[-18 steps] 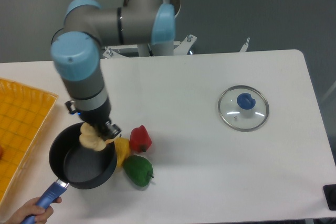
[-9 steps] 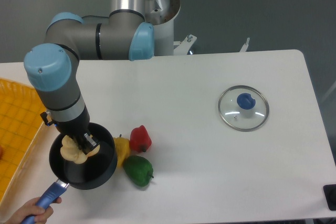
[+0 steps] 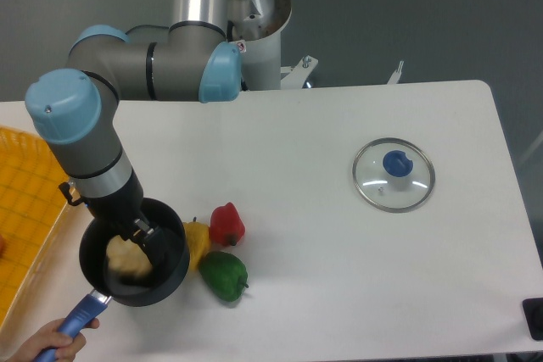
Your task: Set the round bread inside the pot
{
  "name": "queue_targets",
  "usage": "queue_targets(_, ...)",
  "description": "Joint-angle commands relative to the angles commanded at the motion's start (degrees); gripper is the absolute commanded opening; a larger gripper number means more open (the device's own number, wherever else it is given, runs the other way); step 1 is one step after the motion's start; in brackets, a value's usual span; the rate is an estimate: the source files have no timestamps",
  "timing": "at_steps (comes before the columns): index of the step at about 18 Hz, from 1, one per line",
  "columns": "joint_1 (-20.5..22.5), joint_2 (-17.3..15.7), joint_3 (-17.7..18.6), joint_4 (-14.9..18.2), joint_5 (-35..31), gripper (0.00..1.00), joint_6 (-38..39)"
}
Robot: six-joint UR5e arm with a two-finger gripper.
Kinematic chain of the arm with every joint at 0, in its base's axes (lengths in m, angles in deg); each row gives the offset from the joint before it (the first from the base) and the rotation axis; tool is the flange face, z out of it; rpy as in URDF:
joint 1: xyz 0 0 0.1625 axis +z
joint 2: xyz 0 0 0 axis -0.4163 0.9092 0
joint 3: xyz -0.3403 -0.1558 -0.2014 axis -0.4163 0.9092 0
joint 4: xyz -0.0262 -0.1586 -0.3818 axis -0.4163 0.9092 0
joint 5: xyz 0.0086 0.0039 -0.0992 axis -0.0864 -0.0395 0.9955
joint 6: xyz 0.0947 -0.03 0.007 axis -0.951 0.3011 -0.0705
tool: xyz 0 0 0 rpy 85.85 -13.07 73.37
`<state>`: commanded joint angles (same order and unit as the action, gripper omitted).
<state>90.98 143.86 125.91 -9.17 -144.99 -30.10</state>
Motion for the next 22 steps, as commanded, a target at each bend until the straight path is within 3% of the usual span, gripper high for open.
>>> queue_targets(4, 0.1, -0.4, 0.3, 0.1, -0.2, 1.0, 0.0)
queue_targets(9, 1.1, -3.6, 1.5, 0.9, -0.2, 1.0, -0.8)
queue_targets(13, 4.6, -6.5, 1.5, 6.0, -0.1, 1.0, -1.0)
queue_targets(18, 10.7, -9.2, 1.8, 15.7, 0.4, 1.0, -8.1)
queue_targets(22, 16.9, -9.5, 3.9, 18.9, 0.5, 1.0, -14.7)
